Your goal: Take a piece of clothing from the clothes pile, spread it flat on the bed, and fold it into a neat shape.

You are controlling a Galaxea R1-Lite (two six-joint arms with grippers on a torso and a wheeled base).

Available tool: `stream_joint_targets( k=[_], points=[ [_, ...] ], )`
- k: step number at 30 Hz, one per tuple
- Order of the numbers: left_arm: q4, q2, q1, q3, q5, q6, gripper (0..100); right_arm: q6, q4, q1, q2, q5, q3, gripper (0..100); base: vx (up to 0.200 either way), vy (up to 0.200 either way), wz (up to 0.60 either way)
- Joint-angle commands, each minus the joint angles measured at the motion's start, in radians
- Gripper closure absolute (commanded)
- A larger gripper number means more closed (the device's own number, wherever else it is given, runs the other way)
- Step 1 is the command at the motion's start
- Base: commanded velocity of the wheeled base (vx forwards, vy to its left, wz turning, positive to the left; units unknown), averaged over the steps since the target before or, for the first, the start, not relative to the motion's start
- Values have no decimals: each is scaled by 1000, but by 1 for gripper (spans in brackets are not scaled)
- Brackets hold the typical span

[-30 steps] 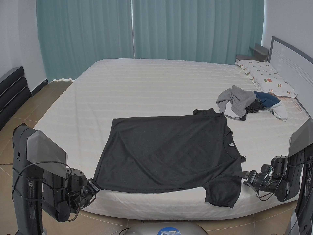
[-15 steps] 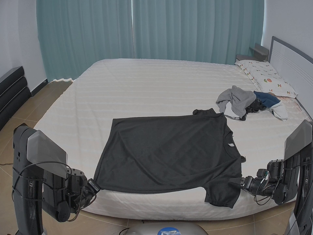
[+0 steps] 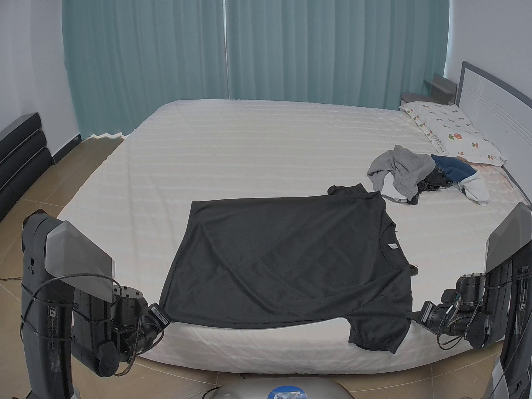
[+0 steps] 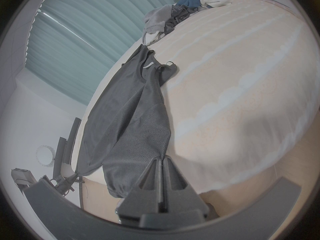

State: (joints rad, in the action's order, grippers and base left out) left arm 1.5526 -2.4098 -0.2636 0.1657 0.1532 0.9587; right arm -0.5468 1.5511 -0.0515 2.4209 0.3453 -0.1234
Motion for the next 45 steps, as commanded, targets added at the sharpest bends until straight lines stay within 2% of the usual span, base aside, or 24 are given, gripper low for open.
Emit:
stream_joint_targets(
  k=[1, 4, 10, 14, 18, 27, 30, 35, 39, 42, 45],
  points=[
    [18, -2, 1, 0, 0, 0, 100, 18, 18, -7, -48, 0, 39, 100, 0, 0, 0],
    [18, -6, -2, 0, 6, -6, 100, 51, 18, -5, -68, 0, 64, 100, 0, 0, 0],
    [18, -3, -3, -9, 8, -20, 100, 59, 17, -30, -74, 0, 123, 100, 0, 0, 0],
    [18, 38, 0, -55, 8, -83, 100, 53, -8, -50, -78, 0, 123, 100, 0, 0, 0],
    [18, 49, 0, -69, 14, -103, 100, 64, -128, -44, -98, 0, 123, 100, 0, 0, 0],
    [18, 40, -2, -103, 37, -161, 100, 67, -253, -39, -167, -52, 123, 100, 0, 0, 0],
    [18, 38, -5, -111, 42, -166, 100, 91, -379, -37, -246, -58, 123, 100, 0, 0, 0],
    [18, 49, -20, -163, 40, -207, 100, 125, -479, -39, -315, -66, 123, 100, 0, 0, 0],
    [18, 44, -20, -164, 45, -221, 100, 134, -516, -39, -336, -106, 123, 100, 0, 0, 0],
    [15, 47, -20, -164, 54, -225, 100, 160, -545, -39, -335, -172, 123, 100, 0, 0, 0],
    [-31, 63, -34, -166, 83, -235, 100, 177, -569, -39, -341, -183, 123, 100, 0, 0, 0]
  ],
)
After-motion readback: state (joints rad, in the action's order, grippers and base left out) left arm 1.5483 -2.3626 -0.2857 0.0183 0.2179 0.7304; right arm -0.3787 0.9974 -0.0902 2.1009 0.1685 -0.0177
